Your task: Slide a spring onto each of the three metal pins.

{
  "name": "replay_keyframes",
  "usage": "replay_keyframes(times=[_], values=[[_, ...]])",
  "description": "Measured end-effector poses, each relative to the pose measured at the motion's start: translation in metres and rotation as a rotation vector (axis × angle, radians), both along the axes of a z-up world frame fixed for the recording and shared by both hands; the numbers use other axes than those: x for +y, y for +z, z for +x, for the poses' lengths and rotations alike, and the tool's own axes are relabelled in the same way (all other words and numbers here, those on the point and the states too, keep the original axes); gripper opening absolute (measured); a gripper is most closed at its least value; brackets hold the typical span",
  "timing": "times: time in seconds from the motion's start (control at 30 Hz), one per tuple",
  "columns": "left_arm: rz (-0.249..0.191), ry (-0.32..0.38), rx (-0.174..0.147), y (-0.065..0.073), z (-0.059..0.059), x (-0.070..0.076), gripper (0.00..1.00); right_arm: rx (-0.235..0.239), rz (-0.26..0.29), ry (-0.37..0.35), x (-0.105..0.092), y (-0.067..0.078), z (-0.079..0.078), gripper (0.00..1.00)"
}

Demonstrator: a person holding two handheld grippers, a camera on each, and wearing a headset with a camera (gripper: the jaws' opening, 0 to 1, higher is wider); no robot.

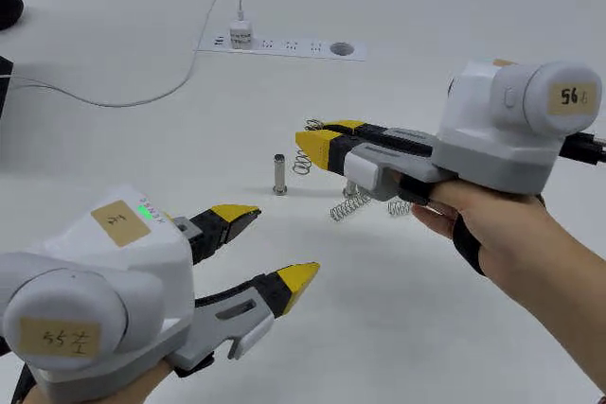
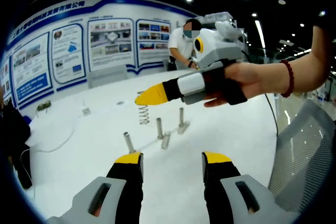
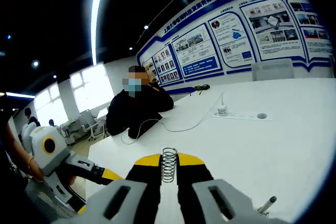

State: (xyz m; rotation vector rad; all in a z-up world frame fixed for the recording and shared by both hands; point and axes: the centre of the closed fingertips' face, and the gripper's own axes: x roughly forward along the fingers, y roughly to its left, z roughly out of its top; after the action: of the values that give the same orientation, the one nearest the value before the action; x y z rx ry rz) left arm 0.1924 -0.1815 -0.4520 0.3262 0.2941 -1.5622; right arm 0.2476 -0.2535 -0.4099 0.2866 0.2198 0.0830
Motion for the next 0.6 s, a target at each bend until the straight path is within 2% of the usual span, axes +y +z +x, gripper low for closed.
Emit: replay_keyframes(times=[0.1, 0.2, 0.4, 0.6], values=[[0.009, -0.005, -0.017, -0.002, 0.000, 0.001, 0.47, 0.009, -0.019, -0.010, -0.003, -0.004, 0.007, 0.11], [0.013, -0.009, -0.025, -0.004, 0.000, 0.001, 0.49, 0.013, -0.014, -0.013, -0.005, -0.008, 0.013, 0.11], [0.023, -0.010, -0.009, -0.008, -0.001, 0.002, 0.54, 0.022, -0.027, -0.032, -0.012, -0.016, 0.026, 0.11], [0.035, -0.001, 0.011, -0.012, 0.000, 0.002, 0.58, 0.016, -0.071, -0.036, -0.017, -0.021, 0.038, 0.11]])
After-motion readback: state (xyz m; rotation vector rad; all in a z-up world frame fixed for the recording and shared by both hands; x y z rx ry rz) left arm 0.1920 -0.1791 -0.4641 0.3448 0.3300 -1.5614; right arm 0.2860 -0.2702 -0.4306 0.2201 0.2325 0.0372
